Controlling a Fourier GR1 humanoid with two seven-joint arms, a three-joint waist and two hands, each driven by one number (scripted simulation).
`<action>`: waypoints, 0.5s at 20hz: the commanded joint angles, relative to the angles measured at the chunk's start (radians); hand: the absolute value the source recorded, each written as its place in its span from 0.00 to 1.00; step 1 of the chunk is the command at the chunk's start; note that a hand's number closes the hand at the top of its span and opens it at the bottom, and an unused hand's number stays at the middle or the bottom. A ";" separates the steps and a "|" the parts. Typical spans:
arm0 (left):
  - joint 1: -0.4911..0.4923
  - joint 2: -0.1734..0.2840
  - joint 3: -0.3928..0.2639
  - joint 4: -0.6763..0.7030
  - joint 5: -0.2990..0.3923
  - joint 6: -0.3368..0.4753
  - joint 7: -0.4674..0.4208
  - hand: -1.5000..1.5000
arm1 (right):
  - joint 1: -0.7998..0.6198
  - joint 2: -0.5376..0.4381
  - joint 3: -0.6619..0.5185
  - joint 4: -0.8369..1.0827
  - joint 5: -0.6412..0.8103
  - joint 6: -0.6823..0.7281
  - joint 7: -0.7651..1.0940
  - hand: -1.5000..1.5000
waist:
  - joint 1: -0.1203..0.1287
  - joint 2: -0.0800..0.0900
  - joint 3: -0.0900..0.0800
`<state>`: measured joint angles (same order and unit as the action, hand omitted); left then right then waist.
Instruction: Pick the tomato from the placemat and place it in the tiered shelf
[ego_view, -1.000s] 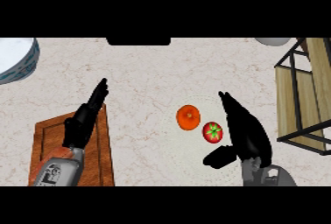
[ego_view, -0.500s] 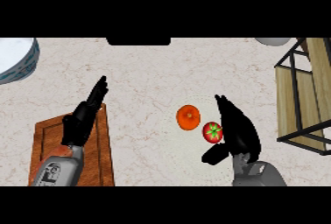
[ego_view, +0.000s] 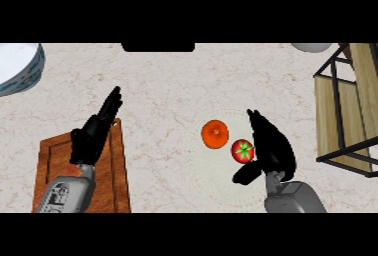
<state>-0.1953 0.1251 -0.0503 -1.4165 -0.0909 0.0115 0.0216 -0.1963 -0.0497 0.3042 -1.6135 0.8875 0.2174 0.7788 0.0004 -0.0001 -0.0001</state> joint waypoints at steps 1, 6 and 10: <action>0.025 -0.023 -0.014 -0.031 -0.038 0.009 0.007 0.50 | -0.049 0.024 -0.042 0.060 0.005 0.020 -0.019 0.00 | 0.001 0.000 0.000; 0.025 -0.037 0.003 0.016 -0.044 -0.002 -0.039 0.50 | 0.010 0.048 -0.016 0.088 0.030 -0.031 -0.057 0.00 | 0.000 0.000 0.000; 0.047 -0.041 -0.008 -0.090 -0.047 -0.012 0.028 0.50 | -0.004 0.036 -0.033 0.161 0.041 -0.059 -0.114 0.00 | 0.001 0.000 0.000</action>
<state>-0.1609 0.1035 -0.0440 -1.4609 -0.1201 -0.0077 0.0272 -0.1968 -0.0170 0.2852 -1.5110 0.9114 0.1831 0.7084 0.0012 -0.0003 0.0000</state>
